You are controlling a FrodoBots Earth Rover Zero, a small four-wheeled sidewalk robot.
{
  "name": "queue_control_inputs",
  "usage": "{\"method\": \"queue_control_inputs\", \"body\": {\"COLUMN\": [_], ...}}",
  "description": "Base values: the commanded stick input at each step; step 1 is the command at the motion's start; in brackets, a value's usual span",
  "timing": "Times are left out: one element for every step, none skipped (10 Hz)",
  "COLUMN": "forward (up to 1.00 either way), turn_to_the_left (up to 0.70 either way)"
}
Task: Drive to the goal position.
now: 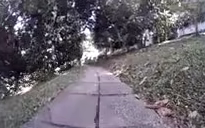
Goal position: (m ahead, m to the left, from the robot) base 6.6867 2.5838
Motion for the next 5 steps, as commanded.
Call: {"method": "queue_control_inputs", "body": {"forward": [0.5,0.5,0.5,0.5,0.5], "turn_to_the_left": [0.0,0.0,0.0,0.0,0.0]}}
